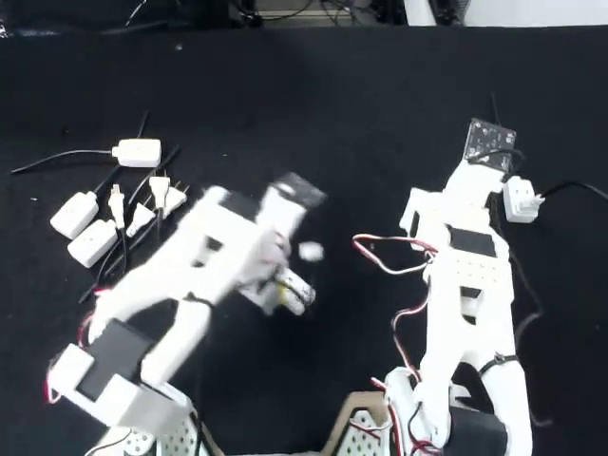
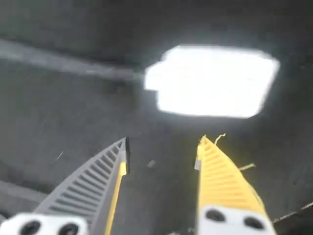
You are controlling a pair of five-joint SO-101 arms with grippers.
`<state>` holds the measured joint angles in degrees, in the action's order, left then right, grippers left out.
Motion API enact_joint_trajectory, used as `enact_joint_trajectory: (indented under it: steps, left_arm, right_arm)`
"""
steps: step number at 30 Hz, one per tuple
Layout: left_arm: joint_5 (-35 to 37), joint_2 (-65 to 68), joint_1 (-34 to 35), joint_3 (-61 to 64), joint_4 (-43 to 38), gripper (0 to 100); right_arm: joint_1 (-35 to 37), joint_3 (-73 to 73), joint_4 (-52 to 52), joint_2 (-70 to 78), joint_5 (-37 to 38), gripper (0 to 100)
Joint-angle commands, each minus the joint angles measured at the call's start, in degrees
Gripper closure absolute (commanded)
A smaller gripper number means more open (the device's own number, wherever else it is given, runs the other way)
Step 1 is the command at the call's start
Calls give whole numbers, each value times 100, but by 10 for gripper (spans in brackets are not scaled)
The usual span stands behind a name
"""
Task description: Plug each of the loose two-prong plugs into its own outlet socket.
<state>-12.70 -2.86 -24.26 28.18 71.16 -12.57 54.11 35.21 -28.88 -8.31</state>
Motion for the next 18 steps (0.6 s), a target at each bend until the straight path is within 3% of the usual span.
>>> enact_joint_trajectory:
  steps: [1,6,10,15,18]
  left_arm:
    - [26,-149,-646,391,-1222,770]
    - [1310,-149,-312,488,-2400,770]
    - [1855,-141,75,523,-3033,770]
    - [2242,-141,426,470,-3305,770]
    - [2233,-211,444,444,-3015,770]
  right_arm:
    - [114,-154,18,-163,-9,730]
    - [281,-136,26,-163,0,730]
    - [281,-136,35,-163,0,730]
    - [281,-136,26,-163,0,730]
    - [281,-127,35,-154,0,730]
